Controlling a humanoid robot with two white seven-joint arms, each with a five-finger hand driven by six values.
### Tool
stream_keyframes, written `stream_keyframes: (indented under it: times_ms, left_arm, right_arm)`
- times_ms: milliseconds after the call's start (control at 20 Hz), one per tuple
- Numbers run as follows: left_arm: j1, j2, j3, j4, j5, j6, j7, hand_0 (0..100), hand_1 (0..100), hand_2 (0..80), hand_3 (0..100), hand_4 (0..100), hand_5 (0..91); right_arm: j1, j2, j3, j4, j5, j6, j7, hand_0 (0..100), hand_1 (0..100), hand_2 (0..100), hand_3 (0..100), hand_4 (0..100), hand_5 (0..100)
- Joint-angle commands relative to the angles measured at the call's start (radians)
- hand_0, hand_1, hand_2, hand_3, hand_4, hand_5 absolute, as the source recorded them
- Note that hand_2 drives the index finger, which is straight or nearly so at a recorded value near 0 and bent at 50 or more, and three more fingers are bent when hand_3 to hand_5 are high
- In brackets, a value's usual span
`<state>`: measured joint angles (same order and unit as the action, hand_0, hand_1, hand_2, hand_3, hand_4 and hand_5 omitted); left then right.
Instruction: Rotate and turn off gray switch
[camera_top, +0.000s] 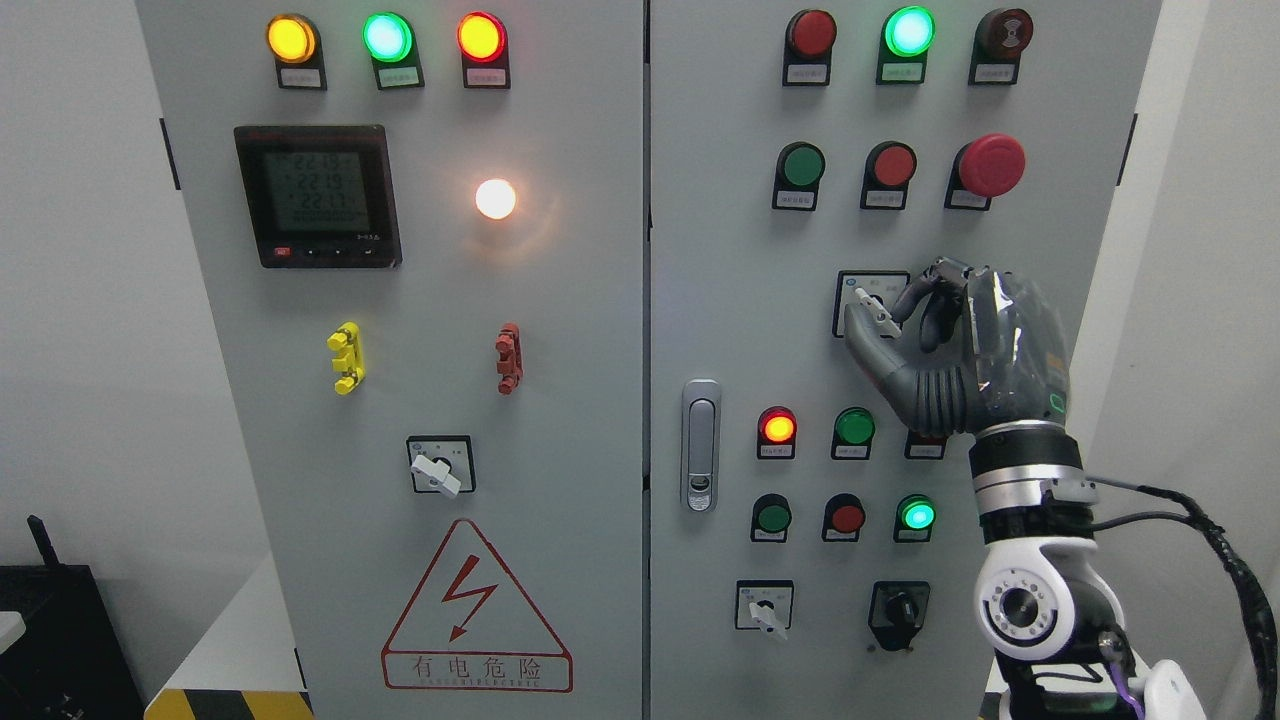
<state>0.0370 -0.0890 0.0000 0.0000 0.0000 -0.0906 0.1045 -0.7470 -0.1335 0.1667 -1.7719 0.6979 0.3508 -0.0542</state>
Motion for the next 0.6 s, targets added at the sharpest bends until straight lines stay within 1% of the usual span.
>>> stream_keyframes:
  times_ms: [0, 350, 550]
  left_arm:
    - [0.000, 0.000, 0.032, 0.023, -0.008, 0.000, 0.004, 12, 39, 0.0, 0, 0, 0.0]
    - [0.000, 0.000, 0.032, 0.023, -0.008, 0.000, 0.004, 12, 39, 0.0, 0, 0, 0.0]
    - [0.000, 0.000, 0.032, 0.023, -0.008, 0.000, 0.006, 12, 39, 0.0, 0, 0, 0.0]
  right_arm:
    - [-0.002, 0.000, 0.002, 0.006, -0.001, 0.001, 0.001, 36, 49, 69, 98, 91, 100]
    - [-0.002, 0.000, 0.010, 0.008, -0.001, 0.001, 0.001, 42, 47, 70, 99, 91, 100]
    - [-0.003, 0.000, 0.011, 0.012, -0.001, 0.001, 0.001, 43, 47, 71, 100, 91, 100]
